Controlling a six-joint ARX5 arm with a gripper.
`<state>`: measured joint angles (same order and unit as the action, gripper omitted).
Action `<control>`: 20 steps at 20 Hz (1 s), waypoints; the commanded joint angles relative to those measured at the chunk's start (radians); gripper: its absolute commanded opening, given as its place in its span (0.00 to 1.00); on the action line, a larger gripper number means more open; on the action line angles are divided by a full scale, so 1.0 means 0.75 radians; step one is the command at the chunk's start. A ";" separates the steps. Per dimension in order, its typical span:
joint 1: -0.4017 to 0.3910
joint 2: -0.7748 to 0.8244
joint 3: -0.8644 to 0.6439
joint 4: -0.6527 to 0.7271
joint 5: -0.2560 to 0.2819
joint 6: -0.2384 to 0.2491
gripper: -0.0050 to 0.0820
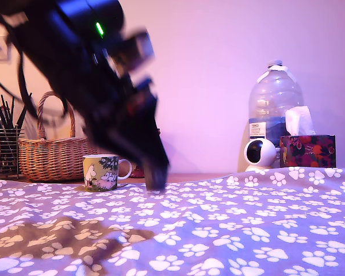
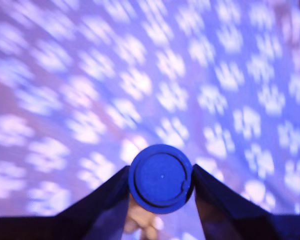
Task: Pick the coffee capsule and then drop it inside the coffee cup in front of you
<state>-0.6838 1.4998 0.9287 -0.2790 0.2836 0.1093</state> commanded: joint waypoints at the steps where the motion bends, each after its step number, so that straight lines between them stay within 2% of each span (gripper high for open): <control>1: 0.018 -0.039 -0.007 0.009 -0.008 -0.013 0.41; 5: 0.064 -0.093 -0.009 0.012 -0.052 -0.021 0.41; 10: 0.141 -0.098 -0.014 0.032 -0.050 -0.016 0.41; 16: 0.273 -0.100 -0.099 0.162 0.008 -0.016 0.41; 20: 0.361 -0.100 -0.123 0.219 0.033 0.006 0.41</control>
<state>-0.4217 1.4330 0.8597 -0.1333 0.3035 0.1081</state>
